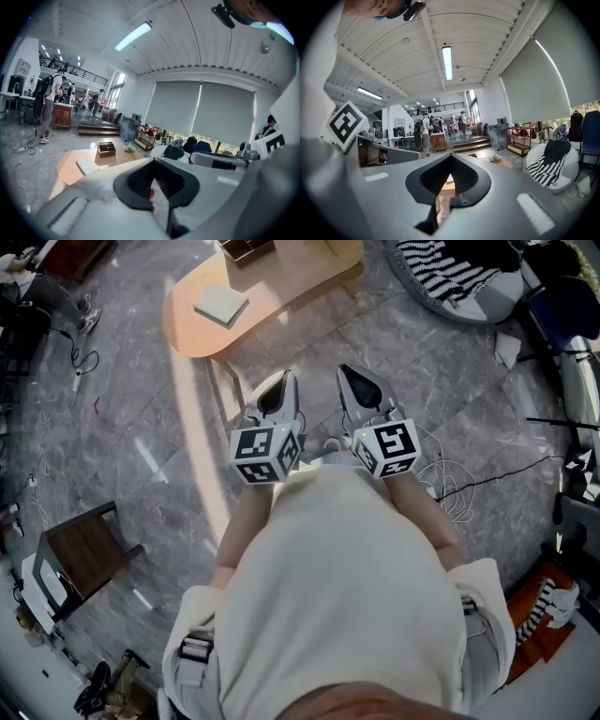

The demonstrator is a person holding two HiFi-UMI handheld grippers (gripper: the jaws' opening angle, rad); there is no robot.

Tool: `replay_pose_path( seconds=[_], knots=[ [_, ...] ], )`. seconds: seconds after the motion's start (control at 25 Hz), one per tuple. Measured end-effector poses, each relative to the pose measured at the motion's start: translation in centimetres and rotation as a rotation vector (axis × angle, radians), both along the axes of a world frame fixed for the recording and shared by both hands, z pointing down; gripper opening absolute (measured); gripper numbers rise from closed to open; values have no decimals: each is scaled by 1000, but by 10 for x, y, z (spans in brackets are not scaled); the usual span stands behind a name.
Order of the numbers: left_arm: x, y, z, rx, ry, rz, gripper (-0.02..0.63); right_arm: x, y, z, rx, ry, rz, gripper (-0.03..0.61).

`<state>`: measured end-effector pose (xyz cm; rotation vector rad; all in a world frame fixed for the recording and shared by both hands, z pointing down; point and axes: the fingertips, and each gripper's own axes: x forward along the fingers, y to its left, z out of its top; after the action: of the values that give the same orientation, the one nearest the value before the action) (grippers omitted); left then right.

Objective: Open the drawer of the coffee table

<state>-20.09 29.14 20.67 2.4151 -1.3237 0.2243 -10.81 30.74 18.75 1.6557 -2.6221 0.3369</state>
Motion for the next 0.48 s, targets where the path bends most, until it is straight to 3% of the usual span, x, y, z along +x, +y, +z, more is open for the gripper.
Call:
replay_pose_path(
  seconds=[0.48],
  knots=[
    [10,-5,-3,8,16,11,1,10,-5,-1,4,-6,-8,-2]
  ],
)
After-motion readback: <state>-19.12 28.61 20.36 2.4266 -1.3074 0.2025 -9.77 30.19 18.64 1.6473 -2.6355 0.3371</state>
